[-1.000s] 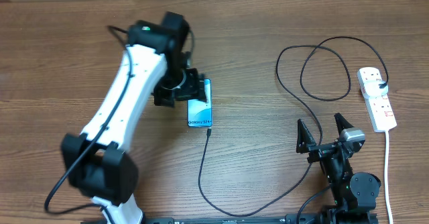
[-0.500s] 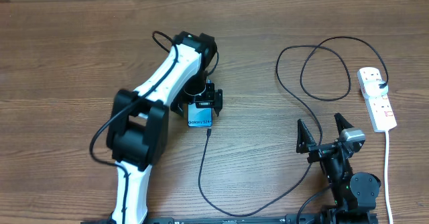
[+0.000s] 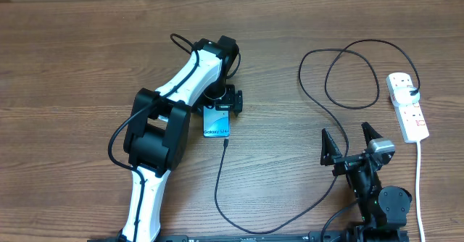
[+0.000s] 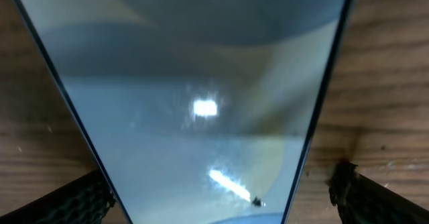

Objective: Plug charger to phone and switch on socket

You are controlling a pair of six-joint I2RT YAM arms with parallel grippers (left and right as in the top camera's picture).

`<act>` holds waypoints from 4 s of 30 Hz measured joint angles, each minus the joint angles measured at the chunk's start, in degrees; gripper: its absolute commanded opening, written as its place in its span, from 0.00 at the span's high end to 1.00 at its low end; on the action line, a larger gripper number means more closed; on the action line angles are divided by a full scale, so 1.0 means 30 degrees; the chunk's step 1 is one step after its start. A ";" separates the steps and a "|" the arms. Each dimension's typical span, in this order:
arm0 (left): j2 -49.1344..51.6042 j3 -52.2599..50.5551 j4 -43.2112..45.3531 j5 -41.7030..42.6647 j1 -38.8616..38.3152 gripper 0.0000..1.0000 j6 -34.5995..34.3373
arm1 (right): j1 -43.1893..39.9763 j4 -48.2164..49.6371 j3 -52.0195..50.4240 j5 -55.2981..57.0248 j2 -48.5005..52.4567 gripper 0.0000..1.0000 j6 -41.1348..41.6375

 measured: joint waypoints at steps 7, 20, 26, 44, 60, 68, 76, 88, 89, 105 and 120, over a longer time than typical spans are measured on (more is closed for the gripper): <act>-0.0066 0.0036 0.1078 -0.0554 -0.0022 0.00 0.0051 | 0.0000 0.0007 0.0000 0.0007 0.0000 0.00 0.0007; -0.0066 0.0109 -0.0007 -0.0597 -0.0015 0.00 0.0044 | 0.0000 0.0007 0.0000 0.0007 0.0000 0.00 0.0000; -0.0066 0.0109 0.0051 -0.0656 -0.0022 0.00 0.0051 | 0.0000 -0.0007 0.0000 0.0007 0.0000 0.00 0.0007; -0.0153 0.0240 0.1027 -0.0546 0.0750 0.00 0.0095 | -0.0007 0.0000 0.0000 0.0007 0.0000 0.00 0.0007; -0.3257 0.0386 0.0663 0.0423 0.1180 0.00 0.0845 | -0.0007 0.0007 0.0000 0.0000 0.0000 0.00 0.0000; -0.2739 -0.0670 0.1107 0.0597 0.0962 0.00 0.0736 | 0.0000 0.0007 0.0000 0.0000 0.0000 0.00 0.0007; -0.2667 -0.2543 0.2914 0.0605 0.0474 0.00 0.0685 | 0.0000 -0.0007 0.0000 0.0007 0.0000 0.00 -0.0007; -0.2929 -0.4568 0.5523 -0.0058 0.0459 0.00 -0.0401 | -0.0007 0.0000 0.0000 0.0007 0.0000 0.00 0.0000; -0.2943 -0.4590 0.5661 -0.0102 0.0459 0.00 -0.0430 | 0.0000 0.0007 0.0000 0.0007 0.0000 0.00 0.0007; -0.2943 -0.4612 0.6033 -0.0342 0.0459 0.00 -0.0474 | 0.0000 0.0007 0.0000 0.0007 0.0000 0.00 0.0000; -0.2943 -0.4612 0.5931 -0.0503 0.0372 0.00 -0.0488 | 0.0000 0.0007 0.0000 0.0007 0.0000 0.00 0.0000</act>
